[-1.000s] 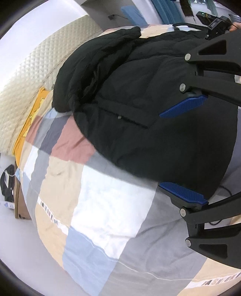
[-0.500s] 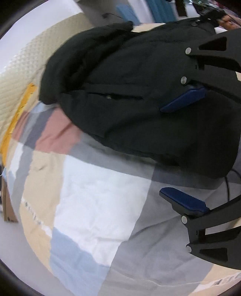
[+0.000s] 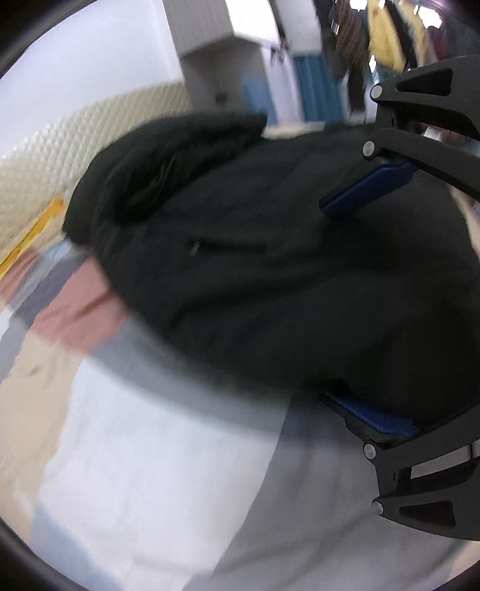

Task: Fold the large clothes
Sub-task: 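Close the right tool on the jacket hem while the left tool grasps the hem beside it, then lift the hem with both tools and fold it toward the collar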

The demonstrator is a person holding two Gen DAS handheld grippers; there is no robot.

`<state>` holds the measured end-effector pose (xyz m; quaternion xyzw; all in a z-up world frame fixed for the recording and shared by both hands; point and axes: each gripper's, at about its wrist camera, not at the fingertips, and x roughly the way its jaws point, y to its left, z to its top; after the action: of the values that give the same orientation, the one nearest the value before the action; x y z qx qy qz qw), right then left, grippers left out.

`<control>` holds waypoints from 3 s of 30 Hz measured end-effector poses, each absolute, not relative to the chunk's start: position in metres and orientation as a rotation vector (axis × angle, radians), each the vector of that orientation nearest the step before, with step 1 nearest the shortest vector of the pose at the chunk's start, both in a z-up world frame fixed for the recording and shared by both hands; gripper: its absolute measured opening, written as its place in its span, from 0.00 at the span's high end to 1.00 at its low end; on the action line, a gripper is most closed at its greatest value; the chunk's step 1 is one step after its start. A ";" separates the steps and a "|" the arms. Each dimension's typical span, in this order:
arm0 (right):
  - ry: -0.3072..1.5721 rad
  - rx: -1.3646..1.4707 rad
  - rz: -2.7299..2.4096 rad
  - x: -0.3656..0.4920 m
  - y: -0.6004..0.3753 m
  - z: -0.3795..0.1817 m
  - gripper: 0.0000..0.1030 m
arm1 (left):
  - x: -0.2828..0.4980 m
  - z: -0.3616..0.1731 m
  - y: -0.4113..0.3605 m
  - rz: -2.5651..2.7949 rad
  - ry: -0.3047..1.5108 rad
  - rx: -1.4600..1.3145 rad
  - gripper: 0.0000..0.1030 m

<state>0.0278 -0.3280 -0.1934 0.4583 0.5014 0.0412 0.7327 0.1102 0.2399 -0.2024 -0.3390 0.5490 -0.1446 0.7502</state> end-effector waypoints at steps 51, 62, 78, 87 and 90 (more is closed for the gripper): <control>0.618 1.000 0.376 0.016 -0.345 -0.008 0.82 | 0.021 0.009 0.230 -0.363 0.950 -0.617 0.92; 0.555 0.979 0.471 -0.071 -0.338 0.036 0.82 | -0.070 0.081 0.228 -0.366 0.902 -0.547 0.92; 0.495 0.875 0.368 -0.110 -0.345 0.062 0.82 | -0.120 0.126 0.224 -0.378 0.854 -0.489 0.93; 0.533 0.700 0.268 -0.057 -0.342 0.064 0.82 | -0.048 0.128 0.213 -0.337 0.848 -0.450 0.93; 0.547 0.597 0.230 -0.031 -0.339 0.068 0.82 | -0.021 0.129 0.206 -0.304 0.840 -0.411 0.92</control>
<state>-0.0312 -0.3388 0.0680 0.2900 0.2654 0.1118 0.9127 -0.0213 0.2063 0.1290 -0.1972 0.4032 -0.1459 0.8816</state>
